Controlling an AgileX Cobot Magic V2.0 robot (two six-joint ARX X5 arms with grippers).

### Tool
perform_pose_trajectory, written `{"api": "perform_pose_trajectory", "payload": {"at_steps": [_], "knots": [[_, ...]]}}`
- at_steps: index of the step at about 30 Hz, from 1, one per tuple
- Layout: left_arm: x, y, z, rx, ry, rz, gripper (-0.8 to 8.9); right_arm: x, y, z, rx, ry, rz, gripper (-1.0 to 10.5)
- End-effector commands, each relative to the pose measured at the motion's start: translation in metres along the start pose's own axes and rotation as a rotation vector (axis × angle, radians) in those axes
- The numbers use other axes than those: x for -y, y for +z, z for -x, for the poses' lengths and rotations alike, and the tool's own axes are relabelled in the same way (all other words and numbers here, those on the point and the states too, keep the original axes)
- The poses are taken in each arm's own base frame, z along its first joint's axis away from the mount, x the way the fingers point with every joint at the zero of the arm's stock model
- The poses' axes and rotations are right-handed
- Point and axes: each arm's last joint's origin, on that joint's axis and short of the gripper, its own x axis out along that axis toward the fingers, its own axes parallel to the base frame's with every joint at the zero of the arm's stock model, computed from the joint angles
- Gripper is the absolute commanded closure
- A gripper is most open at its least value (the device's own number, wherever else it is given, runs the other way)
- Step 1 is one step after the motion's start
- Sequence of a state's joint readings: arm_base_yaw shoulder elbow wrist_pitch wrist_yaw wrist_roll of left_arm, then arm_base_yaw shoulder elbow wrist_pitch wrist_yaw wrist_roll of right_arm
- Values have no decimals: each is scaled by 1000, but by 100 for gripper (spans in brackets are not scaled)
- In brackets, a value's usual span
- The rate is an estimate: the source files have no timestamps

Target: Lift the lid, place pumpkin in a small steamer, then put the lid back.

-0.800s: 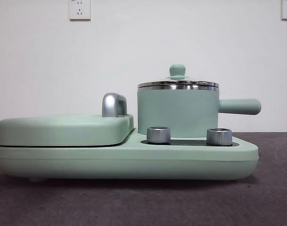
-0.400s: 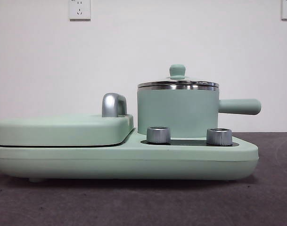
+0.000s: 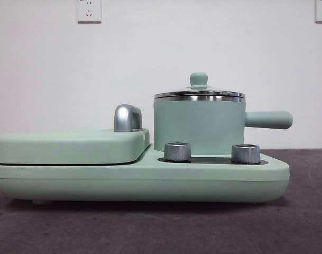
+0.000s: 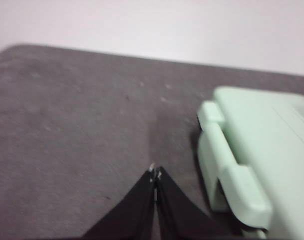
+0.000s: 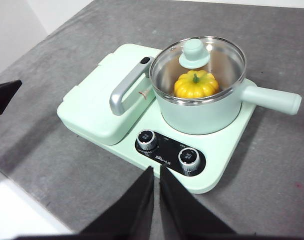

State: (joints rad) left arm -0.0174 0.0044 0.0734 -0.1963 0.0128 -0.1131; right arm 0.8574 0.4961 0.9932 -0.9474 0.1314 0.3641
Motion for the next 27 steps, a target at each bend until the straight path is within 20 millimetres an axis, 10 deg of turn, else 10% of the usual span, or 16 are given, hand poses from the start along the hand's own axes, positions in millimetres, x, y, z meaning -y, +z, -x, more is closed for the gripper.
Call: {"api": "perform_pose_trajectory", "payload": {"at_steps": [1,27], "knots": [[-3,-7,-3,-9,23,-20,808,-2,3,1,20,18,7,930],[-5,-19,-6,-47,33,-15,808,-2,4,1,29,20,6,930]]}}
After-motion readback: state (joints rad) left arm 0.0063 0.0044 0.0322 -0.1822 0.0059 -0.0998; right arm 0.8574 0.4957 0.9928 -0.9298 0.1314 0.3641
